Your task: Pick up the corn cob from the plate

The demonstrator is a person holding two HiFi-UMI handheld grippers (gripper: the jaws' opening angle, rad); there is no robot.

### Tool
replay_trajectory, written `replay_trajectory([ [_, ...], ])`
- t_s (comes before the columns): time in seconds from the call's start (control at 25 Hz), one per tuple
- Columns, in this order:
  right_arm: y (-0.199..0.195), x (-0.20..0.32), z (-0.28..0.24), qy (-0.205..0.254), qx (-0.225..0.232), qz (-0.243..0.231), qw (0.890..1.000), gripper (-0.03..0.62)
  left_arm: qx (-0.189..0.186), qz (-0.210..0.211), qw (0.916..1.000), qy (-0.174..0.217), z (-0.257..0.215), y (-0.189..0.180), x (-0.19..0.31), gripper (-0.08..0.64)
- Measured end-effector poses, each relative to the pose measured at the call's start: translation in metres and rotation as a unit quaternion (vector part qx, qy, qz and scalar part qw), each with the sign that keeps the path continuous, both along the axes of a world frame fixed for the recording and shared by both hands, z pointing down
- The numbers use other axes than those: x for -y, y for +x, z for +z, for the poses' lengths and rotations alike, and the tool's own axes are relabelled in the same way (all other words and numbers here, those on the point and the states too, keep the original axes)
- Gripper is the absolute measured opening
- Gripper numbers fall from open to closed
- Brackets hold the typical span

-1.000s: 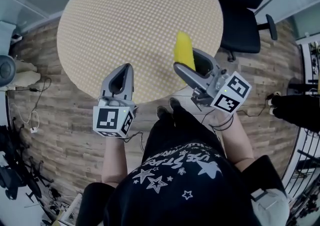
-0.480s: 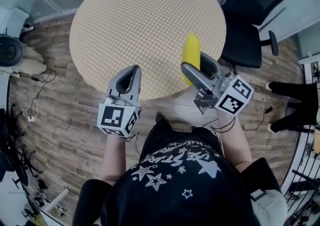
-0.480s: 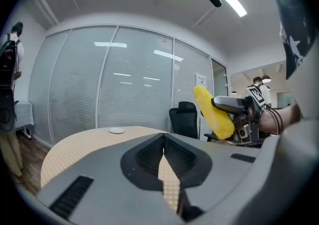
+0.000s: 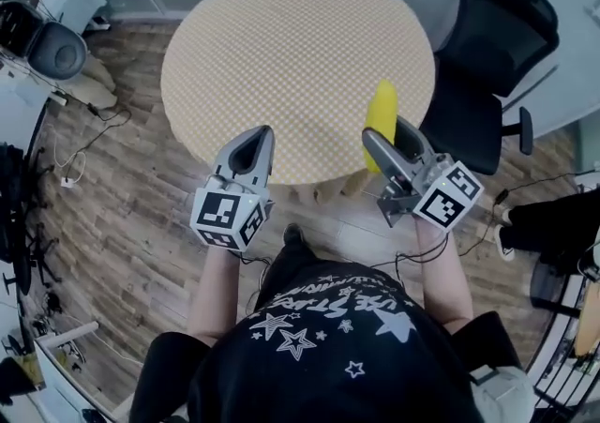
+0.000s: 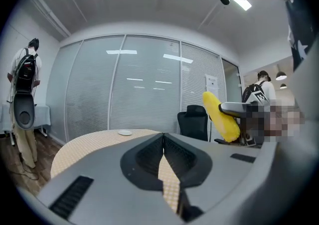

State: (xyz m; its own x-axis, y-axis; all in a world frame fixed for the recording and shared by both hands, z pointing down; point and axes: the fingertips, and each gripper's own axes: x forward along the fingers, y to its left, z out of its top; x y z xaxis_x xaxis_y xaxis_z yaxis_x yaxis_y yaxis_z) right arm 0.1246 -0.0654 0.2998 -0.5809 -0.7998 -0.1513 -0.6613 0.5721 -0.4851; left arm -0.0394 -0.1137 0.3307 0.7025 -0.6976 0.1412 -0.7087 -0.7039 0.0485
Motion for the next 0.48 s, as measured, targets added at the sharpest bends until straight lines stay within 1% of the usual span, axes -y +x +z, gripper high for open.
replay_trajectory([
  [0.24, 0.029, -0.024, 0.01, 0.003, 0.001, -0.013, 1.0, 0.255, 0.012, -0.033, 0.9994, -0.001, 0.007, 0.017, -0.03, 0.006],
  [0.48, 0.051, -0.067, 0.017, 0.008, 0.009, -0.034, 0.999, 0.255, 0.006, -0.066, 0.9978, -0.004, 0.013, 0.033, -0.073, 0.006],
])
